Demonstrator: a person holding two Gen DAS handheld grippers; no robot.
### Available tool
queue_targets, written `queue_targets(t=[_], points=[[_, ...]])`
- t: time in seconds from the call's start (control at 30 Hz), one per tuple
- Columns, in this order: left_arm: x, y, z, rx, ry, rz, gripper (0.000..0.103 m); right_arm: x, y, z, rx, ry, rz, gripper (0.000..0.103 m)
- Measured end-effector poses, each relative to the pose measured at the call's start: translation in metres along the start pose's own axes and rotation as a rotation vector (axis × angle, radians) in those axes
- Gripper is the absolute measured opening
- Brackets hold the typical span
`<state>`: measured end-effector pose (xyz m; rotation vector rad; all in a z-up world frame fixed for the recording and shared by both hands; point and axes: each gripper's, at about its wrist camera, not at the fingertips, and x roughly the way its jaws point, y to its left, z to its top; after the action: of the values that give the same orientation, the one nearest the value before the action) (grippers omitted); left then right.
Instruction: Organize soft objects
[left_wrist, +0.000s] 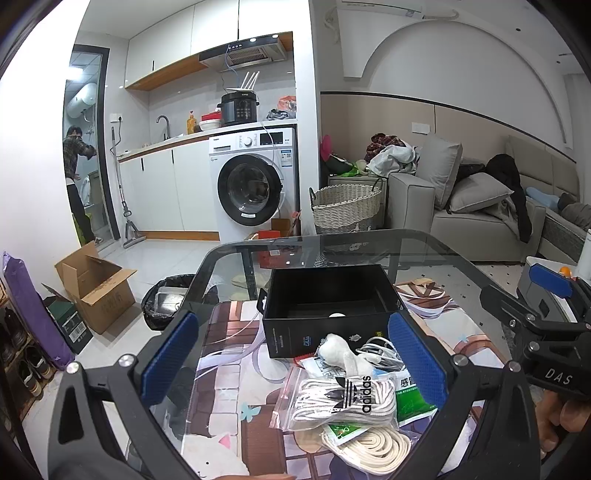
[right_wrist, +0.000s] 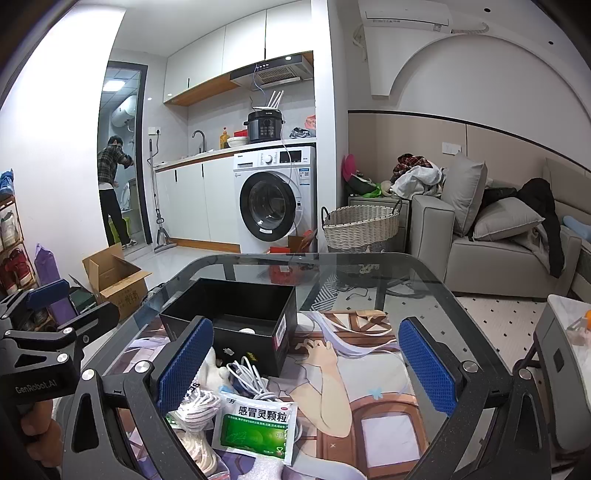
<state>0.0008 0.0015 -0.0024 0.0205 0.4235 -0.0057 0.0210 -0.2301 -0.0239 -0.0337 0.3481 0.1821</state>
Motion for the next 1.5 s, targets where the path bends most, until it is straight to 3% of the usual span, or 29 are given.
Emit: queue_targets(t=[1.5], points=[[0.0006, -0.0014, -0.0014, -0.003, 0.008, 0.000, 0.103, 0.0067, 0.0014, -0.0077, 0.011, 0.016, -0.003, 0.102]])
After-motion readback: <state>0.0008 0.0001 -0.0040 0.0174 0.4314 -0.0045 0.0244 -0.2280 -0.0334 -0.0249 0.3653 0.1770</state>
